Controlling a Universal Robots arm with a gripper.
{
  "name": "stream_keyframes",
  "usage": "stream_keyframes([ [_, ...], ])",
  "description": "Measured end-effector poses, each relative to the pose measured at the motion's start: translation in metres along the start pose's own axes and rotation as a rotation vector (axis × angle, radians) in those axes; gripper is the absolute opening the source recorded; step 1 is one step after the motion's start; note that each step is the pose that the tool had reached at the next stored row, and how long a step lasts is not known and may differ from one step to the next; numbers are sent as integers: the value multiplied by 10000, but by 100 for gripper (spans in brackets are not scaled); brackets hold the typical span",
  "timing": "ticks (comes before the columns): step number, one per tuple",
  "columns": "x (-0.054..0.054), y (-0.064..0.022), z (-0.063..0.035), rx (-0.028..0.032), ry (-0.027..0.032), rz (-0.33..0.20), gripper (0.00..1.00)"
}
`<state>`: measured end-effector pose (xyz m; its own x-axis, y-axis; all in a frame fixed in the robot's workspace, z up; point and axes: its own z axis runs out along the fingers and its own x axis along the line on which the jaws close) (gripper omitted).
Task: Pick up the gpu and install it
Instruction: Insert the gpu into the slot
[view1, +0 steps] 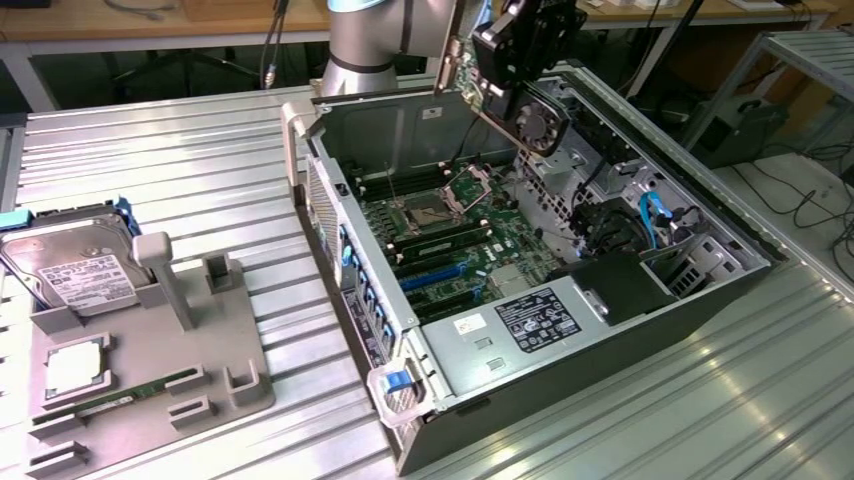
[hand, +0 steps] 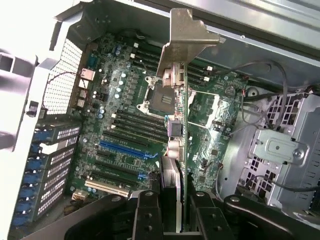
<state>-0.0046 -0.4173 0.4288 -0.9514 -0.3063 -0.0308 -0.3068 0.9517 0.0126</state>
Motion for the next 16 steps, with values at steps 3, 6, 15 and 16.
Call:
stream_keyframes([
  [3, 0, 0, 0, -13, 5, -412, 27],
  [6, 0, 0, 0, -25, 9, -766, 27],
  [15, 0, -1, 0, -64, 18, -1693, 27],
  [16, 0, -1, 0, -69, 19, -1851, 27],
])
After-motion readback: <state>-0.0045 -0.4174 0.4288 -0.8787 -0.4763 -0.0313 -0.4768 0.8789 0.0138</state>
